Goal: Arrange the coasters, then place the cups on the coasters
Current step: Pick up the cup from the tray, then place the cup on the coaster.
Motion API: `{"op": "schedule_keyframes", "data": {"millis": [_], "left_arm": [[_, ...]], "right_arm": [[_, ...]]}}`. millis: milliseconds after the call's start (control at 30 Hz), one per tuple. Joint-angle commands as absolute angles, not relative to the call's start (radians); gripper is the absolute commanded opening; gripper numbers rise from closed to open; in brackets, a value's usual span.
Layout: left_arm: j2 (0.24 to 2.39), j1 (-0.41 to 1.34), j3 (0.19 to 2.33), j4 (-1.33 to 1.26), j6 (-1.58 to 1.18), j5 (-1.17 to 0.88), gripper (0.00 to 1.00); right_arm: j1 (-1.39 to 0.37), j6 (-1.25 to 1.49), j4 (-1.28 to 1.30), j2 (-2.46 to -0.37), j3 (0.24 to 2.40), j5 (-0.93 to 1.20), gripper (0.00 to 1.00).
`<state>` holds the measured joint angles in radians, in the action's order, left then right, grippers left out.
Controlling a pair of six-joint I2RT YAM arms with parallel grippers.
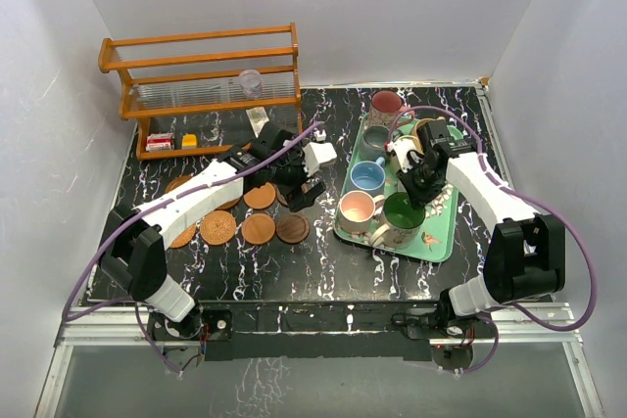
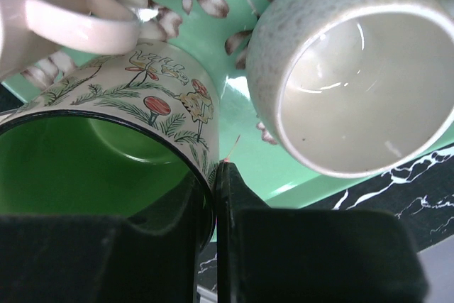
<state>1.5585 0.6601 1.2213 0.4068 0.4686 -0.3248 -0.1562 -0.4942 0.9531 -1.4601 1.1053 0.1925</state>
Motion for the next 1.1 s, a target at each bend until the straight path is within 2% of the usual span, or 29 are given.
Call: {"op": "schedule_keyframes", "data": {"millis": [0,367,600,867,967,1067], "left_arm": [[1.547,0.699,1.305,0.449,0.472,-0.394,0.92],[1.612,0.789,1.546,0.527,0.355,-0.558,0.88],[1.669,0.824,1.621,0.449,0.333,-0.600,0.85],[1.724,0.860,1.624,0.379,0.321,-0.431,0.69],[1.737,0.876,1.623,0.359,0.316,-0.383,0.59],[1.749,0.891,1.627,0.352,0.313,-0.358,0.53]], "right_arm": [[-0.160,-0.459,1.051,-1.388,1.212,0.205,0.00],[-0.161,-0.327,1.146,-1.424,1.583,0.264,0.00],[-0.160,-0.279,1.178,-1.525,1.753,0.364,0.00],[-0.161,-0.256,1.178,-1.539,1.774,0.449,0.00],[-0.161,-0.255,1.172,-1.538,1.753,0.475,0.00],[-0.162,-0.253,1.167,-1.539,1.737,0.478,0.00]]}}
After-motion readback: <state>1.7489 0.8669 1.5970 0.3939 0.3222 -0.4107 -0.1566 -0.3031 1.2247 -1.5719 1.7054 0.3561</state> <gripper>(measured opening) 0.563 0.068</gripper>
